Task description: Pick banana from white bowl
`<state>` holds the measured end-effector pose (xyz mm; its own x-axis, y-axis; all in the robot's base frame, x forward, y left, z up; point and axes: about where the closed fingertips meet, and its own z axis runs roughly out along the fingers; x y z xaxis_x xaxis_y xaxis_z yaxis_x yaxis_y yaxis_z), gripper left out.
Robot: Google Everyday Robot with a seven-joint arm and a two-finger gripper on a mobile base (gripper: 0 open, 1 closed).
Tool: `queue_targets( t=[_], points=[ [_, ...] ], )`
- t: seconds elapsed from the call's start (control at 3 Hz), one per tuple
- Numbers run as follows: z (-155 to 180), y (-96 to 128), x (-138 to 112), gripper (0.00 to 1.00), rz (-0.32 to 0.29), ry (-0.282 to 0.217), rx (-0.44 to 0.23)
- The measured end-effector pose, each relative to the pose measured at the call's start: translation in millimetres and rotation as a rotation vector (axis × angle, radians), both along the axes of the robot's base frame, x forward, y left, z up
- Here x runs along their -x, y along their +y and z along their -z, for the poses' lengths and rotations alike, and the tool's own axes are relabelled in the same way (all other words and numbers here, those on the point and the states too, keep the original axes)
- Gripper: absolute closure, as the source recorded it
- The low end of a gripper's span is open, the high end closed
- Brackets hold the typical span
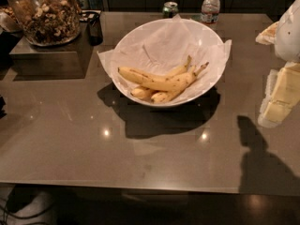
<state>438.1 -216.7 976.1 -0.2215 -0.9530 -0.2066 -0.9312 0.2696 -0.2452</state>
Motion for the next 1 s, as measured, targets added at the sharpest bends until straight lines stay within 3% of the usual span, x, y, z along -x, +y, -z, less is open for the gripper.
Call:
queue_targets(
  t=[0.67, 1.0],
  points=[
    [-4, 5, -5, 0.0, -0.012, -0.024, -0.021],
    [-17, 30, -26, 0.0, -0.069, -0.062, -0.109]
  ],
)
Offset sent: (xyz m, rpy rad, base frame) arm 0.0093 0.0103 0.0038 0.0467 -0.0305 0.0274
